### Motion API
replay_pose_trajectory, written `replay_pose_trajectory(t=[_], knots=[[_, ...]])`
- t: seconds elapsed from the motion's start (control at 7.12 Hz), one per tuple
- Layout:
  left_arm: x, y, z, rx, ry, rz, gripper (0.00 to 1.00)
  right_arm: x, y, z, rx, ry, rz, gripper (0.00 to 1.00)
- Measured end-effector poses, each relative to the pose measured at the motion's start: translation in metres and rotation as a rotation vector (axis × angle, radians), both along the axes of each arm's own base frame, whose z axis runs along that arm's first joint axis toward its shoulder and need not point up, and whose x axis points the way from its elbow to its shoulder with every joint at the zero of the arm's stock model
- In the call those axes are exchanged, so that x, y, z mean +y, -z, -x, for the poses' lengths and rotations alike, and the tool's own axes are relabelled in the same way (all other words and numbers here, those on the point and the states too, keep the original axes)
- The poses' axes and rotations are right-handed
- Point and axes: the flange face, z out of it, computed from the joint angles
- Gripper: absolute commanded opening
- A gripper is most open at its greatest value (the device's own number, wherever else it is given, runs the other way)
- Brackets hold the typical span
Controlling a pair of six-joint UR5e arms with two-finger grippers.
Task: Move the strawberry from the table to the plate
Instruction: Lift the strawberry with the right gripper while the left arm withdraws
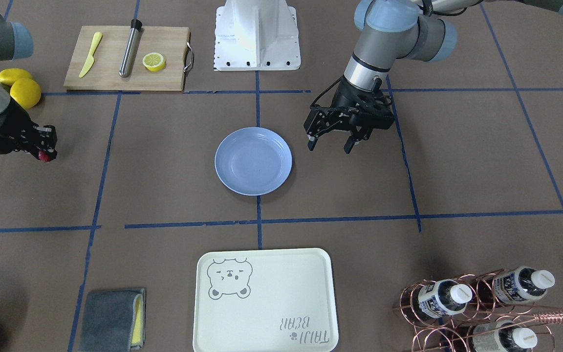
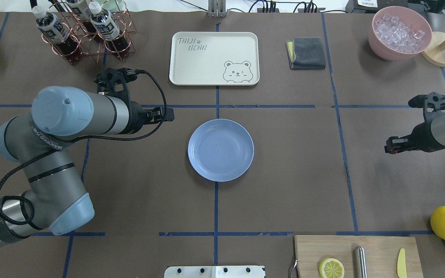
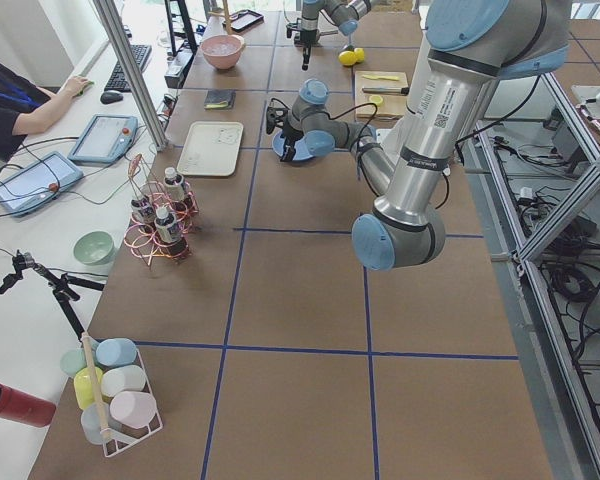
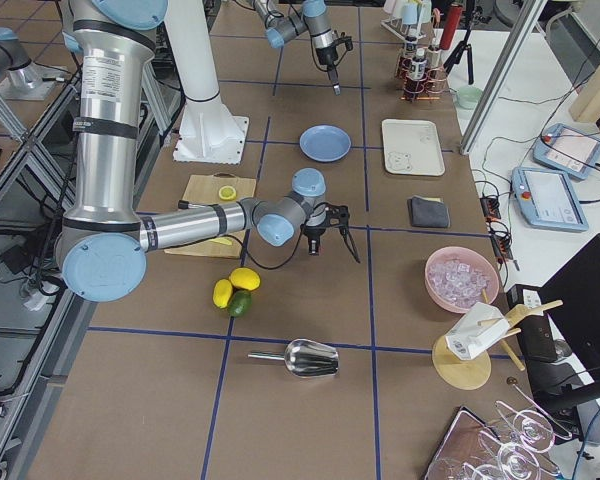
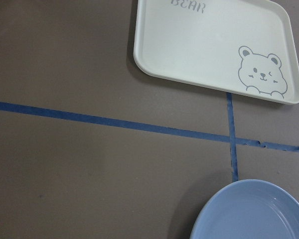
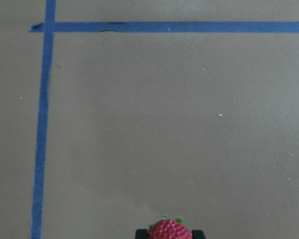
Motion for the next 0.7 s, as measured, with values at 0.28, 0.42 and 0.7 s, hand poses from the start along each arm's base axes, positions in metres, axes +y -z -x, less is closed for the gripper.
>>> replay_pose_trajectory(t=[0.28,0.42,0.7], knots=[[-0.028,-0.021,0.049,-0.066,-0.024,-0.034,1.00,-0.019,0.081,-0.017,-0.051,-0.016,0.031,0.00],[-0.041,-0.040,0.075,-0.130,-0.035,-0.061,1.00,-0.035,0.130,0.002,-0.063,-0.005,0.033,0.00],[-0.060,-0.095,0.138,-0.284,-0.091,-0.131,1.00,-0.041,0.227,0.083,-0.087,0.030,0.044,0.00]])
